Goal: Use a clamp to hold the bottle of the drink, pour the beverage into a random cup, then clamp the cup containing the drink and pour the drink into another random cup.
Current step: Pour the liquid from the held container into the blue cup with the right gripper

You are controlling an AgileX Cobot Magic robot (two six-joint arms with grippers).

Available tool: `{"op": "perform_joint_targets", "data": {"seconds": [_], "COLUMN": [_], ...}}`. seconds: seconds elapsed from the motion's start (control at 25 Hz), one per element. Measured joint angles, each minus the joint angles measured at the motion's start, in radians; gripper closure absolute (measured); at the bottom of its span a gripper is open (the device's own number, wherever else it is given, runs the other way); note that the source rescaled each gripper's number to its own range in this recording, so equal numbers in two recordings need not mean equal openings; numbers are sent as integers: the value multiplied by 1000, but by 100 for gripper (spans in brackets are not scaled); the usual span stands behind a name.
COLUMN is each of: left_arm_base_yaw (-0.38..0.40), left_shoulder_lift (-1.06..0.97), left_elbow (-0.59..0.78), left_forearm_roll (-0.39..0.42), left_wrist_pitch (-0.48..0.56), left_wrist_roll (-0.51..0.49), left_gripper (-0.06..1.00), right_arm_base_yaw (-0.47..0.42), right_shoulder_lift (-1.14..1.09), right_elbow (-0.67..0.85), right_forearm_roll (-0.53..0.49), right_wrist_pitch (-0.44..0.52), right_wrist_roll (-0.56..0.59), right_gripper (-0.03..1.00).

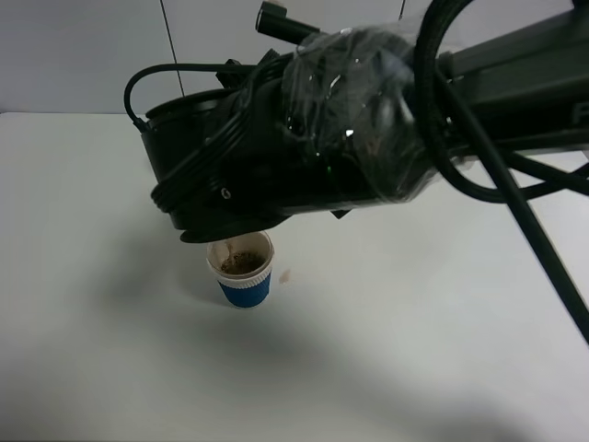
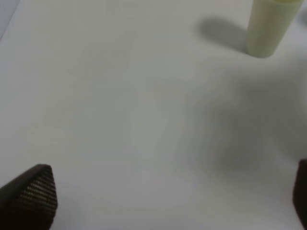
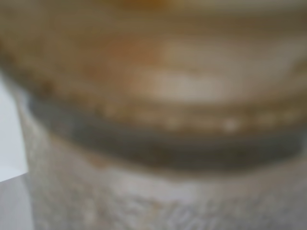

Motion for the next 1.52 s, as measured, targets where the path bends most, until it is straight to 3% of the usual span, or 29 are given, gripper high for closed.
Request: {"op": "perform_joint_targets", "data": {"seconds": [1.08, 1.52], "left_arm_base_yaw": [0, 0], "left_shoulder_lift": [0, 0], "left_elbow": [0, 0], "left_forearm_roll": [0, 0], "left_wrist_pitch": [0, 0], "left_wrist_roll": [1, 1], "left_gripper": [-6, -6], "right_arm_base_yaw": [16, 16], "right_shoulder_lift": [0, 0], "right_elbow": [0, 0], "right_forearm_roll": [-6, 63], "right_wrist_pitch": [0, 0], "right_wrist_roll": [3, 1], "right_gripper": [96, 96]}}
